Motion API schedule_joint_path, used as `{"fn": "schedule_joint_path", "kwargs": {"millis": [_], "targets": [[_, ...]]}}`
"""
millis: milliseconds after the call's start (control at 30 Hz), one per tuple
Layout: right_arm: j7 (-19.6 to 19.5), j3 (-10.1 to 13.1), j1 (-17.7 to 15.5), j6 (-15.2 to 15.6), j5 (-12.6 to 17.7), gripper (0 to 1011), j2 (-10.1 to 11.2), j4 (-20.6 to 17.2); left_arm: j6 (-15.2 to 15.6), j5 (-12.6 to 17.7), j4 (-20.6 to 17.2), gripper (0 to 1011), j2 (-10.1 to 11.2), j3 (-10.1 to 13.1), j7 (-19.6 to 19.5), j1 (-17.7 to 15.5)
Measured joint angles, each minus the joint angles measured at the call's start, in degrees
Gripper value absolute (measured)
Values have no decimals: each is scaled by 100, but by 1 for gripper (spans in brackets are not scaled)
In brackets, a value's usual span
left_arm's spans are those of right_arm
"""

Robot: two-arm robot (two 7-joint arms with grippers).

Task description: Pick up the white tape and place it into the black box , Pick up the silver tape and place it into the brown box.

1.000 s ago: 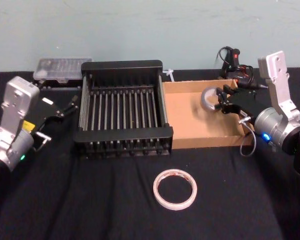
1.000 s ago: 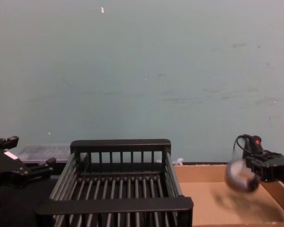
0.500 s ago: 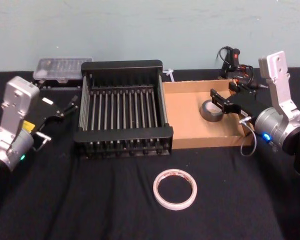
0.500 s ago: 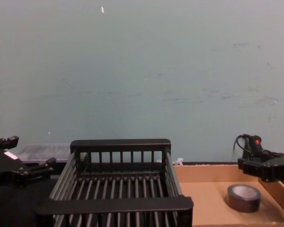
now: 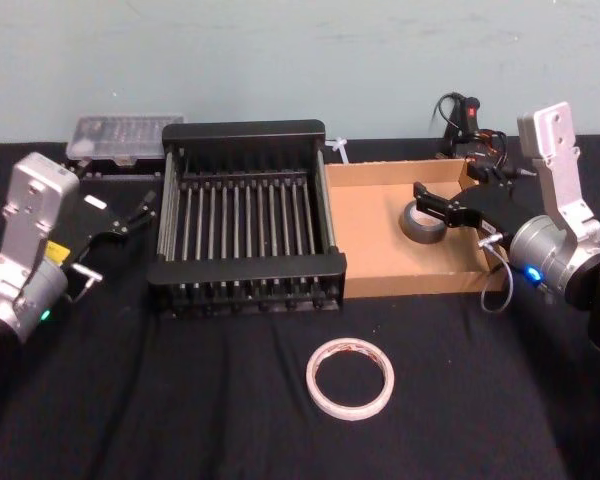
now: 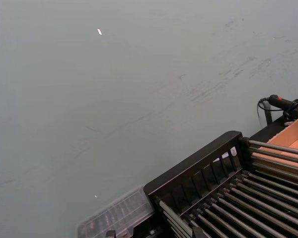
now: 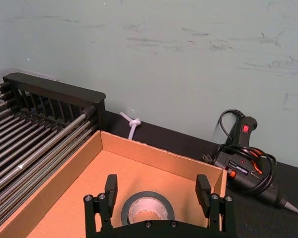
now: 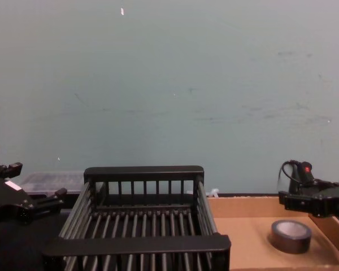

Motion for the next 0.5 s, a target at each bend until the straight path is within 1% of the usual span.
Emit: {"fn": "schedule_joint_path", "kwargs": {"millis": [367, 500], "targets": [[15, 0, -6, 4, 8, 1003, 2, -6, 0, 0, 0, 1001, 0, 0, 0, 0], [99, 7, -68, 48, 72, 1002, 21, -102, 0, 0, 0, 1001, 0, 0, 0, 0]]}}
